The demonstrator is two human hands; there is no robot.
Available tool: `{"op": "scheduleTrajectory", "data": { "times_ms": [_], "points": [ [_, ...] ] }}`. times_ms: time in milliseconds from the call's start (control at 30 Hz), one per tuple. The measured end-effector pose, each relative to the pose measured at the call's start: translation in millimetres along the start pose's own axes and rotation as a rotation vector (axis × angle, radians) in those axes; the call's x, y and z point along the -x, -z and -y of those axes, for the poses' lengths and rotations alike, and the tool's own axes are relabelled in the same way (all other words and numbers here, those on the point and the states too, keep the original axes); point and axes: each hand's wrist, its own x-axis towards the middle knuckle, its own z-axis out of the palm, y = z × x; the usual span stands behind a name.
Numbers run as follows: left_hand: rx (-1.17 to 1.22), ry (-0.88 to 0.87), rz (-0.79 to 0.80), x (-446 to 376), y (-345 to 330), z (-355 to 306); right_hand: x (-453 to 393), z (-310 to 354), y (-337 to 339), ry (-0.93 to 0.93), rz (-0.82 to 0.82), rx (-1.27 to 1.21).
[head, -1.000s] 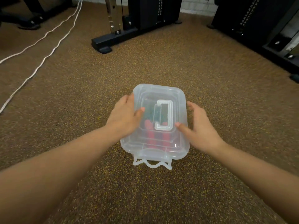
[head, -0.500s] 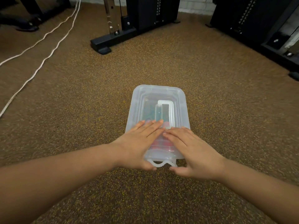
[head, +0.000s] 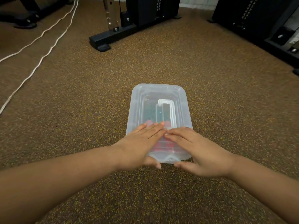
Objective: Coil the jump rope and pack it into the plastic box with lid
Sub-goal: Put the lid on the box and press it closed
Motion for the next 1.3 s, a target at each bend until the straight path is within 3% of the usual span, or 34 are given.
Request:
{"op": "scheduleTrajectory", "data": {
  "times_ms": [467, 633, 800, 1000, 1167, 1300],
  "points": [
    [0.007, 0.056, 0.025, 2, 5, 1, -4, -15, 11, 0.036, -0.053, -0.029],
    [0.074, 0.229, -0.267, -36, 31, 41, -39, -55, 23, -0.410, -0.361, -0.356],
    [0.141, 0.450, -0.293, -100, 42, 86, -105, -94, 33, -0.761, -0.342, -0.635],
    [0.215, 0.567, -0.392, -137, 58, 98, -153, -123, 37, -0.904, -0.247, -0.794],
    [0.136, 0.657, -0.449, -150, 55, 92, -176, -137, 33, -0.936, -0.150, -0.857],
    [0.151, 0.659, -0.459, -149, 52, 92, -175, -139, 27, -0.812, -0.271, -0.949]
  ]
}}
